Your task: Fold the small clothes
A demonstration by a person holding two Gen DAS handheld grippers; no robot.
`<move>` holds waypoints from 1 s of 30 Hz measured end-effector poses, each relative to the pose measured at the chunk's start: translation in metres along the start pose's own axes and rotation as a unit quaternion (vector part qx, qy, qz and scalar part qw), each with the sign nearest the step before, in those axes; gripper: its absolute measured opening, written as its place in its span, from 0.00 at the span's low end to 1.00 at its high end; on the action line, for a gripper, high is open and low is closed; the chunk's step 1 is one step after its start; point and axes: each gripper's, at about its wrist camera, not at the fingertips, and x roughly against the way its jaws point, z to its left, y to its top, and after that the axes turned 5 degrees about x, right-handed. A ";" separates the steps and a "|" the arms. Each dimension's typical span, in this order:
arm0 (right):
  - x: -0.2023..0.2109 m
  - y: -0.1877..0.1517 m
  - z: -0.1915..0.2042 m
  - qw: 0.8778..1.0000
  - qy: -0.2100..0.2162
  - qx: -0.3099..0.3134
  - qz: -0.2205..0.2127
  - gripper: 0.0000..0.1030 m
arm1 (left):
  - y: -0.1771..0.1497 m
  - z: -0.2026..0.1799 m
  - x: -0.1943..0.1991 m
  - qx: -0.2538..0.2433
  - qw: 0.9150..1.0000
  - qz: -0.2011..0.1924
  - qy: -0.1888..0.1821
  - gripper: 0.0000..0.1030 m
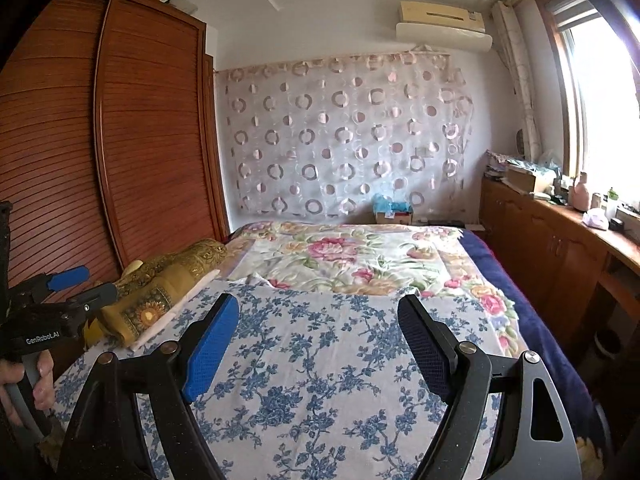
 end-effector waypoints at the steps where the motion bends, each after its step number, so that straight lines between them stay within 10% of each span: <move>1: 0.001 0.001 0.000 1.000 -0.001 -0.001 0.000 0.81 | 0.000 0.000 0.000 0.000 1.000 0.000 0.000 0.83; 30: 0.005 -0.002 -0.018 1.000 -0.005 -0.004 0.001 0.81 | 0.002 -0.002 0.010 0.008 1.000 -0.019 0.000 0.83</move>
